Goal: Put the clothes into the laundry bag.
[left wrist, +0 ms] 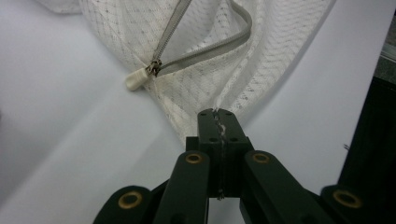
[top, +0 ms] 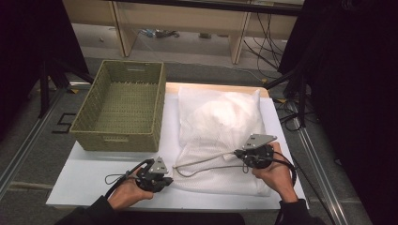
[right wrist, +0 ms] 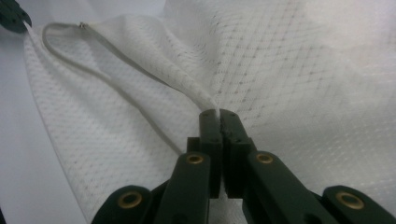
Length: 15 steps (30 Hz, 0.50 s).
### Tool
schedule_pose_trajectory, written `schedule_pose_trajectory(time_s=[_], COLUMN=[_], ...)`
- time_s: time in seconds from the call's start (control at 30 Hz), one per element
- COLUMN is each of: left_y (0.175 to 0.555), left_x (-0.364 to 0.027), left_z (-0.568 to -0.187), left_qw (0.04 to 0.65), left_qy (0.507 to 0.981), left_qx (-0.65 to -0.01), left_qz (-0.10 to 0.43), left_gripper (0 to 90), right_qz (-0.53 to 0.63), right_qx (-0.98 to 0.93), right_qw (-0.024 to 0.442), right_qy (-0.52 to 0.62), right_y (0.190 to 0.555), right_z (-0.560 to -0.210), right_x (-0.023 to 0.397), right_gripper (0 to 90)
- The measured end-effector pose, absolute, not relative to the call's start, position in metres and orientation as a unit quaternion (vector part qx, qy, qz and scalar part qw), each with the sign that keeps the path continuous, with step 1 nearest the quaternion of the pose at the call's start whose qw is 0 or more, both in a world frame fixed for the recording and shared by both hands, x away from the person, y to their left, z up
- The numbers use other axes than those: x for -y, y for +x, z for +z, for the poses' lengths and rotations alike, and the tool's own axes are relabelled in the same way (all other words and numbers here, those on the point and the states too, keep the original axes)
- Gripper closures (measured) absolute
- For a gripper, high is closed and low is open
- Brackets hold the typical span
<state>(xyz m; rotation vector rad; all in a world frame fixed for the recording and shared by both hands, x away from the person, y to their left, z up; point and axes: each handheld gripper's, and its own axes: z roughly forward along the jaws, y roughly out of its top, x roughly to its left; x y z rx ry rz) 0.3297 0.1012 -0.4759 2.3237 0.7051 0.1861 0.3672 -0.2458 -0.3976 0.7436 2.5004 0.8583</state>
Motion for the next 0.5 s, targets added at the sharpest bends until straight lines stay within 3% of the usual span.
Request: schedule_pose_trajectory(time_s=[0.5], left_y=[0.322], left_x=[-0.103], left_z=[-0.477], left_qw=[0.344], left_qy=[0.897], left_qx=[-0.268], left_qz=[0.075], left_gripper=[89.1], right_qz=[0.274], right_qx=[-0.907], right_qw=[0.151], right_qy=[0.281], right_y=[0.363], right_z=[-0.432], right_x=[0.247], right_gripper=[89.9])
